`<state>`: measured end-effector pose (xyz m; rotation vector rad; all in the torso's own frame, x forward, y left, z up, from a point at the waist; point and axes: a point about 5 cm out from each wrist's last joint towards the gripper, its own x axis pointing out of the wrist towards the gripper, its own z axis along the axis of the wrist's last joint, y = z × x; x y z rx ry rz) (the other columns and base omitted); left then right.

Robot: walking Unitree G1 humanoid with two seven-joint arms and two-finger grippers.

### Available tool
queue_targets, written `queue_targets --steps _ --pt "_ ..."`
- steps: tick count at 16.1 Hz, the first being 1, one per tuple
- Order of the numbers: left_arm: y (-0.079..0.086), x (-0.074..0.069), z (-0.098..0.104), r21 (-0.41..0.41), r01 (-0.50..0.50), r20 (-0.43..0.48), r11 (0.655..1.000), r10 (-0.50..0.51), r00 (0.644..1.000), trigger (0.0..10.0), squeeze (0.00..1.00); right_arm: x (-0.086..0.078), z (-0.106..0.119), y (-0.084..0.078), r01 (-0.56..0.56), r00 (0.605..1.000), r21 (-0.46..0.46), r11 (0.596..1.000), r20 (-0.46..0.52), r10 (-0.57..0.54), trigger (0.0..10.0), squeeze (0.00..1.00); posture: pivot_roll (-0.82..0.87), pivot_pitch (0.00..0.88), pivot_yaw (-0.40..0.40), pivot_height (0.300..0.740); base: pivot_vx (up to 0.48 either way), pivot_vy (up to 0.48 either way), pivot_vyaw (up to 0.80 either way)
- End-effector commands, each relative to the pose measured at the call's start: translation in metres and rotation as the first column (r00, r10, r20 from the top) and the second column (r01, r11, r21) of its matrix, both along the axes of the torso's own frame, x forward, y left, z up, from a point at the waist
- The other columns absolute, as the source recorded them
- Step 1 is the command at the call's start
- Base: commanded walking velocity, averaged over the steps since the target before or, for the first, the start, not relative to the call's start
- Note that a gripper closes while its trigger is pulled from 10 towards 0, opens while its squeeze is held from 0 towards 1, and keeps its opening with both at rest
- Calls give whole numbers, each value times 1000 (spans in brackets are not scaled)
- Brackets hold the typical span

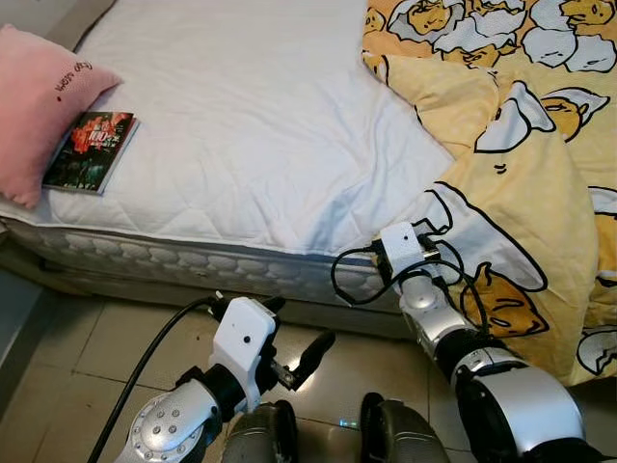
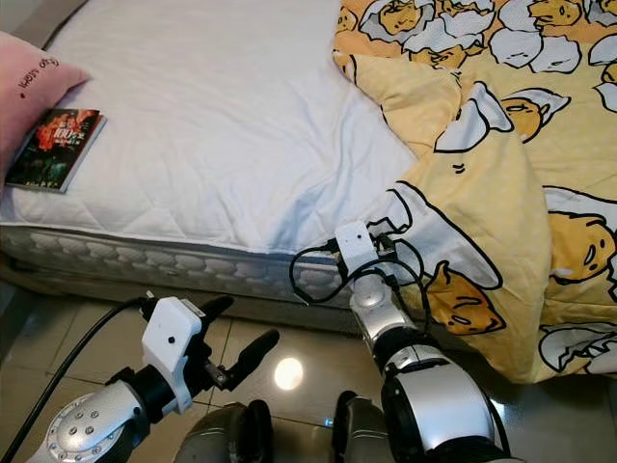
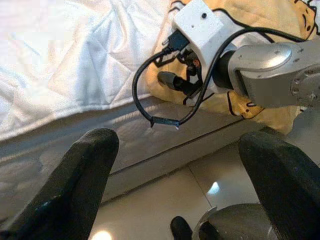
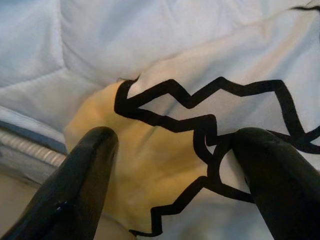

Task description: Clean up the room

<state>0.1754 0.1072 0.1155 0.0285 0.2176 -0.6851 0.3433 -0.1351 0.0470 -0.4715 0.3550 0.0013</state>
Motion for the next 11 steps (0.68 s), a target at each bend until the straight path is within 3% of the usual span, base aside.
queue_targets --steps 1,5,6,7,11 --pt "2 -4 0 13 -2 -8 1000 2 1000 10000 0 -5 -8 2 14 999 26 1000 -52 -12 10000 0 179 283 102 740 0 0 0" --pt "-2 -6 0 9 0 -13 1000 0 1000 10000 0 -9 -15 8 37 993 128 991 -112 -23 10000 0 177 293 95 740 0 0 0" --pt "-3 -7 0 7 2 -13 1000 -2 1000 10000 0 -10 -16 11 36 992 155 987 -129 -16 8471 0 177 293 92 740 0 0 0" --pt "-4 -6 0 7 2 -12 1000 -2 1000 10000 0 -11 -18 13 26 990 169 985 -140 -2 0 0 177 292 91 740 0 0 0" --pt "-4 -5 0 12 -2 -8 1000 2 1000 10000 0 -16 -23 28 -33 980 241 970 -181 79 0 0 181 296 87 740 0 0 0"
